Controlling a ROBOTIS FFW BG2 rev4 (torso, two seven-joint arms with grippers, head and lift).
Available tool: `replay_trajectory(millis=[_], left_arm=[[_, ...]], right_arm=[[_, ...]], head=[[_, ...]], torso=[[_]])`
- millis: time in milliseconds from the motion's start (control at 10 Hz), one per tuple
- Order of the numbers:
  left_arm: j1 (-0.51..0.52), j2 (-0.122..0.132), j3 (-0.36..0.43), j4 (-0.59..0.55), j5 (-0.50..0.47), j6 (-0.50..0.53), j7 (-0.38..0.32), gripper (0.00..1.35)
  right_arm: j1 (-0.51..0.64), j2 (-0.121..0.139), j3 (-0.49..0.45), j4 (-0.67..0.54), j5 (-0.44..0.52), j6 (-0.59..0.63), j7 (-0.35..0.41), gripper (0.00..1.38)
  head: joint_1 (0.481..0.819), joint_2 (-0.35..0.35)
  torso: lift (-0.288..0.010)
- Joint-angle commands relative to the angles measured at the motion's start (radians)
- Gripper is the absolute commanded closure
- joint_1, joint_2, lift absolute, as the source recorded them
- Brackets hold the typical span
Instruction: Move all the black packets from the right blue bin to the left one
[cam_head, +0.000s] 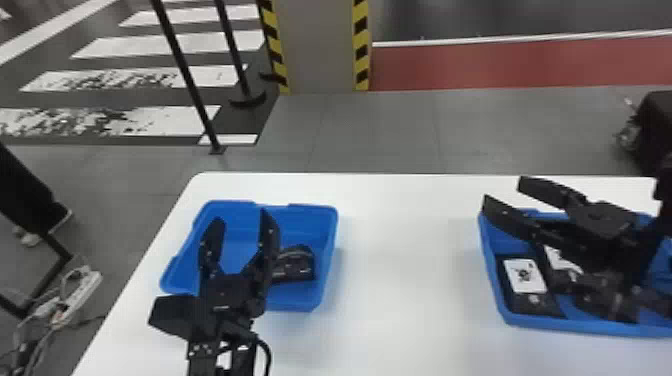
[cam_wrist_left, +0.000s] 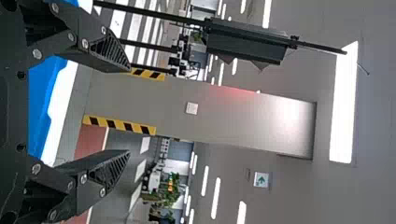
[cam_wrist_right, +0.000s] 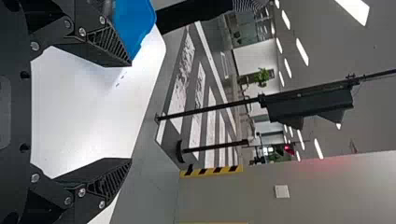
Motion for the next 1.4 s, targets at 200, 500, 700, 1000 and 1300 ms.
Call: replay_trajectory(millis=[200,500,700,1000,1300], left_arm=[[0.057,-0.003,-0.081,-0.002,0.052,-0.124,-0.004,0.04],[0.057,0.002,-0.09,-0.002,0.06,-0.134,-0.018,0.05],[0.057,0.0,-0.096,-0.002,0.08,-0.144,-0.036,0.07],[0.059,0.0,-0.101,-0.002,0.089,-0.141,-0.049,0.08],[0.069,0.0,-0.101,-0.005,0.101,-0.144,-0.056,0.09]], right_arm=[[0.253,0.016,-0.058,-0.306,0.005,0.046,-0.235,0.34],[0.324,0.051,-0.136,-0.284,-0.012,0.161,-0.39,0.34],[0.246,0.03,-0.155,-0.108,-0.058,0.181,-0.399,0.34],[0.165,0.022,-0.153,-0.032,-0.013,0.215,-0.411,0.34],[0.093,0.017,-0.153,0.062,0.013,0.235,-0.444,0.34]], head=[[0.695,0.088],[0.695,0.0],[0.695,-0.041],[0.695,-0.074],[0.695,-0.097]], torso=[[-0.11],[-0.11],[-0.11],[-0.11],[-0.11]])
